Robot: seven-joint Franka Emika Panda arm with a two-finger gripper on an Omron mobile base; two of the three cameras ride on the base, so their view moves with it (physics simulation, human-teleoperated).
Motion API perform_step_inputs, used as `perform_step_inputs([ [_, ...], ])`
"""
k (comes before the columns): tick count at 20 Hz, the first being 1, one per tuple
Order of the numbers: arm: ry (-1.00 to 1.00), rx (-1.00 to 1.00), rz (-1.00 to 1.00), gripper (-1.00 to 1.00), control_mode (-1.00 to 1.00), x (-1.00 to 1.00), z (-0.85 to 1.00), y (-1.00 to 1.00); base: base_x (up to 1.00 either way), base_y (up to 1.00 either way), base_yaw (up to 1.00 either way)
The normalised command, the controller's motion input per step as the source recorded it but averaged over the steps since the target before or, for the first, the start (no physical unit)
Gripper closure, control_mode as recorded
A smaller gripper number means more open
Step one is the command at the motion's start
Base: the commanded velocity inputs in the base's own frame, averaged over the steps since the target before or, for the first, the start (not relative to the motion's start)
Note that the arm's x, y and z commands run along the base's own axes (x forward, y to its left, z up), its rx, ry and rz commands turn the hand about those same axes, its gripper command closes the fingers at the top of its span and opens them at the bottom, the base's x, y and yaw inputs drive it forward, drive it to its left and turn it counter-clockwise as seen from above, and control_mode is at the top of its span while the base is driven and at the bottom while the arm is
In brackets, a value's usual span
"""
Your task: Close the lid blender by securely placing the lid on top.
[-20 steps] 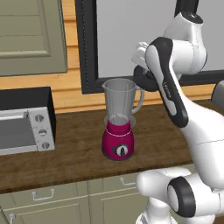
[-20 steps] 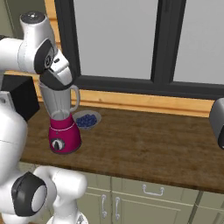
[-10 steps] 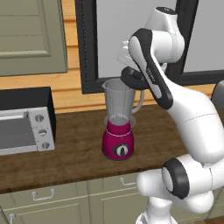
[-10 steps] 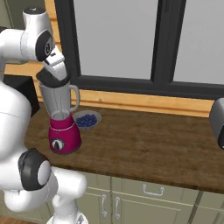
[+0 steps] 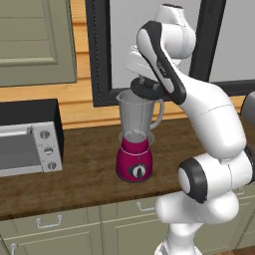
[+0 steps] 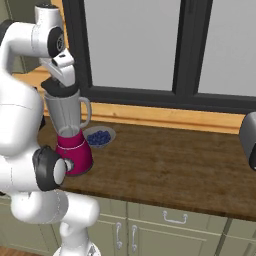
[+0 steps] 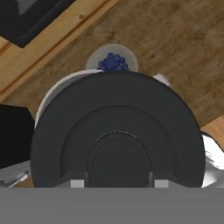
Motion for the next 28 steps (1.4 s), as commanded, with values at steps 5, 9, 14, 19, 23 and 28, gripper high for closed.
perform_step_inputs([
  [5,0.08,0.00,0.00,1.00,-1.00,0.01,-0.01,0.21,0.00,0.00,0.00],
  [9,0.01,0.00,0.00,1.00,-1.00,0.00,-0.03,0.11,0.00,0.00,0.00],
  [14,-0.01,0.00,0.00,1.00,-1.00,-0.14,-0.01,0.00,0.00,0.00,0.00],
  [19,0.00,0.00,0.00,1.00,-1.00,-0.01,-0.09,0.00,0.00,0.00,0.00],
  [23,0.00,0.00,0.00,1.00,-1.00,-0.03,-0.06,0.00,0.00,0.00,0.00],
  [28,0.00,-0.01,0.00,1.00,-1.00,-0.05,-0.10,-0.07,0.00,0.00,0.00],
])
